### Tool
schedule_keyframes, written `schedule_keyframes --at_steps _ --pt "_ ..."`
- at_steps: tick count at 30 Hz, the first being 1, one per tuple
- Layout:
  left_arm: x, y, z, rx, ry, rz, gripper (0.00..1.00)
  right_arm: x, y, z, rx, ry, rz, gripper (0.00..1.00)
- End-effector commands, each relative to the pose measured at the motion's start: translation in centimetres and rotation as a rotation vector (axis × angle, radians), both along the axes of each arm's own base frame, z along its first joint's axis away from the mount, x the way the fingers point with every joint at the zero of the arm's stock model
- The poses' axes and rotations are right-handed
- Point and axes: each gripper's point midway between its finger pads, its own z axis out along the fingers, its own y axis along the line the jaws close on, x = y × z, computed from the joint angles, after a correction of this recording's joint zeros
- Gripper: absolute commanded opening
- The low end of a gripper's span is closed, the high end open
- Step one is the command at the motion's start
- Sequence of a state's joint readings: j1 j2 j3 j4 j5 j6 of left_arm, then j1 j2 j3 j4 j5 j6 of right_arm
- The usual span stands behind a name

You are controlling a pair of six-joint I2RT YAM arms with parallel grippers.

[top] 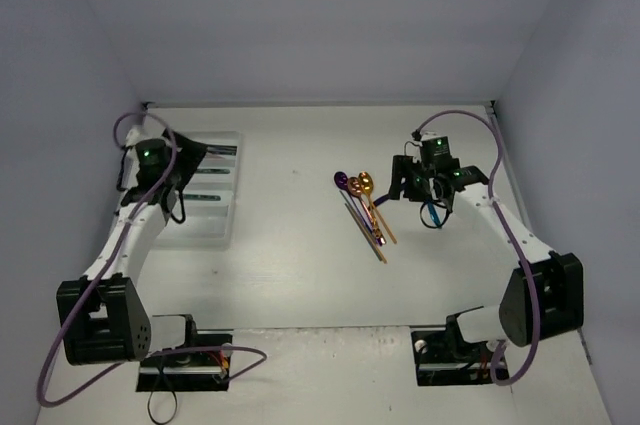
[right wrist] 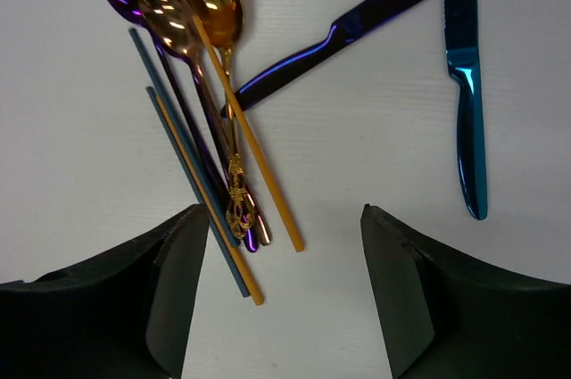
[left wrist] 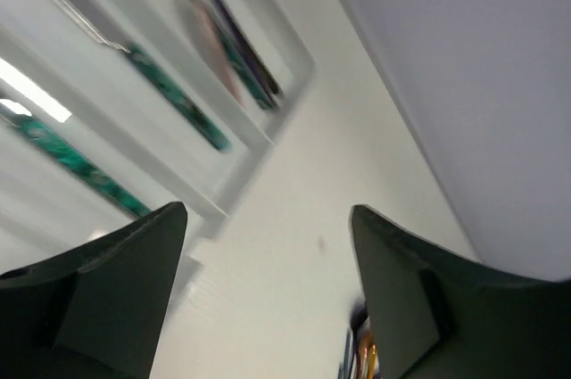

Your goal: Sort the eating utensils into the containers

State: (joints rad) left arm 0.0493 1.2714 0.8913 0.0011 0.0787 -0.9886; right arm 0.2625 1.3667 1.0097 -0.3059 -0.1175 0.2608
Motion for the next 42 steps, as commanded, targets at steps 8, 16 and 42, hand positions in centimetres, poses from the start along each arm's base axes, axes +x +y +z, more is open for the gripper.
schedule_keyframes --at_steps 8,16,42 --pt "-7.1 -19.2 -0.4 0.371 0.092 -0.721 0.72 2.3 -4.1 -4.7 -0.144 0.109 -0.31 0.55" --pt "-9.4 -23.6 -1.3 0.364 0.095 -0.89 0.72 2.7 -10.9 -7.7 -0.135 0.219 -0.468 0.6" --pt "-8.8 -25.5 -0.6 0.368 0.073 -0.992 0.72 3.4 -7.5 -14.2 -0.155 0.385 -0.286 0.26"
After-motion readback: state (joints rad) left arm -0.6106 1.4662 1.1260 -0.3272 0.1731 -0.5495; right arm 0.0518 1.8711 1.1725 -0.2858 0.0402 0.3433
